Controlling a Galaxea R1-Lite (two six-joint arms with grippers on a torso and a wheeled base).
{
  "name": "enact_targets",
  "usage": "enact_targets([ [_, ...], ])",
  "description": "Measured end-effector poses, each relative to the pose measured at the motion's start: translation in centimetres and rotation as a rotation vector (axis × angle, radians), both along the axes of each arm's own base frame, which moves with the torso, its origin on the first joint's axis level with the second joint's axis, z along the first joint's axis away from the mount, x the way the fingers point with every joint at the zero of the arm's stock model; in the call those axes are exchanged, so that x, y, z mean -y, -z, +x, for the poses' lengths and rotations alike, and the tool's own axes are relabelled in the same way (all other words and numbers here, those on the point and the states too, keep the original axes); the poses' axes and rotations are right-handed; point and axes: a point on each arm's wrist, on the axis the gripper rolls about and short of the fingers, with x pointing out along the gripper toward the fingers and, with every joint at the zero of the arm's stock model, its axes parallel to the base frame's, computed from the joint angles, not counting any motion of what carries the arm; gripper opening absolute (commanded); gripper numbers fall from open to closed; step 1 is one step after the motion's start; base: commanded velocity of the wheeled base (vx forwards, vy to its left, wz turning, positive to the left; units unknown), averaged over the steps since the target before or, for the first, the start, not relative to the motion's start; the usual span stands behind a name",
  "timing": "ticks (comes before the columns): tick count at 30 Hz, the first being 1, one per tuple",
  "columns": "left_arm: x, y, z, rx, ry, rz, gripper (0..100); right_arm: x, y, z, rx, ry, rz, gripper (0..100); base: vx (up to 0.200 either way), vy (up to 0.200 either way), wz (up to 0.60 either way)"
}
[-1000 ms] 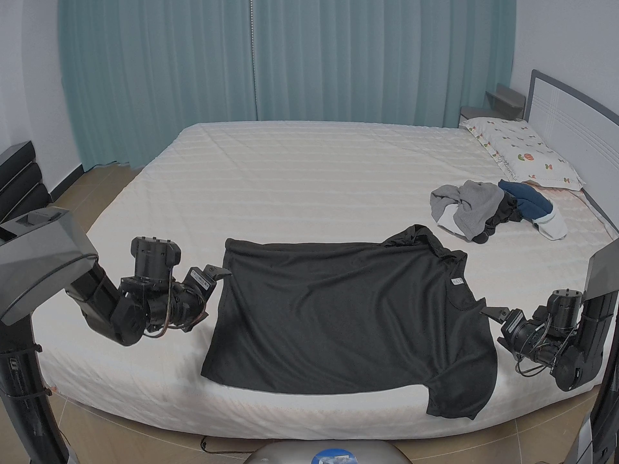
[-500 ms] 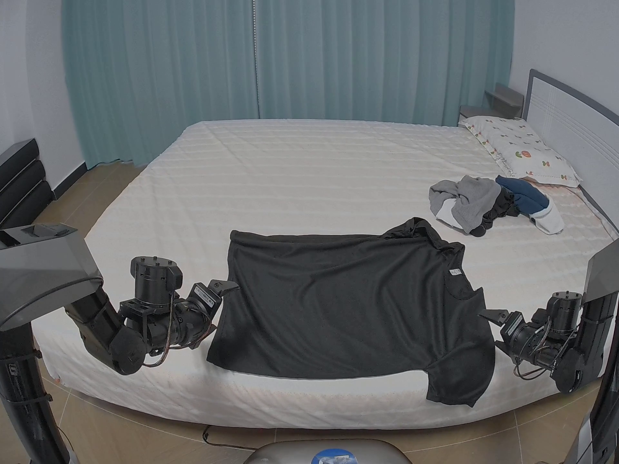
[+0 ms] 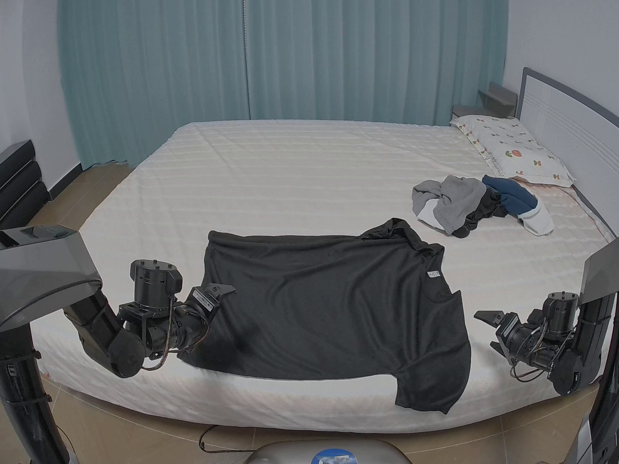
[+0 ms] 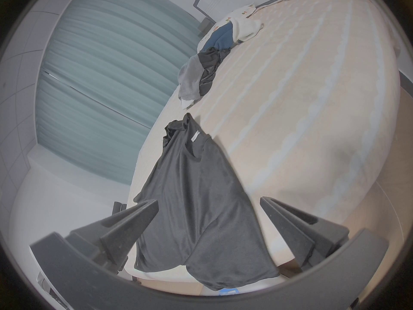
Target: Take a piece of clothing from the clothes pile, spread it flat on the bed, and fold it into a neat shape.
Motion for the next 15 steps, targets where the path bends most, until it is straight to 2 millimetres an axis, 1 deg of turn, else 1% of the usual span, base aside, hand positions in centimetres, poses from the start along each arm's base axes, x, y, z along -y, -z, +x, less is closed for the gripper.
enact_targets([
  [8, -1.3, 0.8, -0.7, -0.031, 0.007, 0.132, 100, -0.7, 0.1, 0.0, -0.005, -0.022, 0.006, 100, 0.000, 0.000, 0.00],
  [11, -2.2, 1.4, -1.5, -0.063, -0.004, 0.165, 100, -1.0, 0.1, -0.1, -0.011, -0.033, 0.007, 100, 0.000, 0.000, 0.00],
  [15, -4.4, 2.0, -2.1, -0.091, -0.045, 0.185, 100, -1.3, 0.2, -0.2, -0.022, -0.036, 0.021, 100, 0.000, 0.000, 0.00],
])
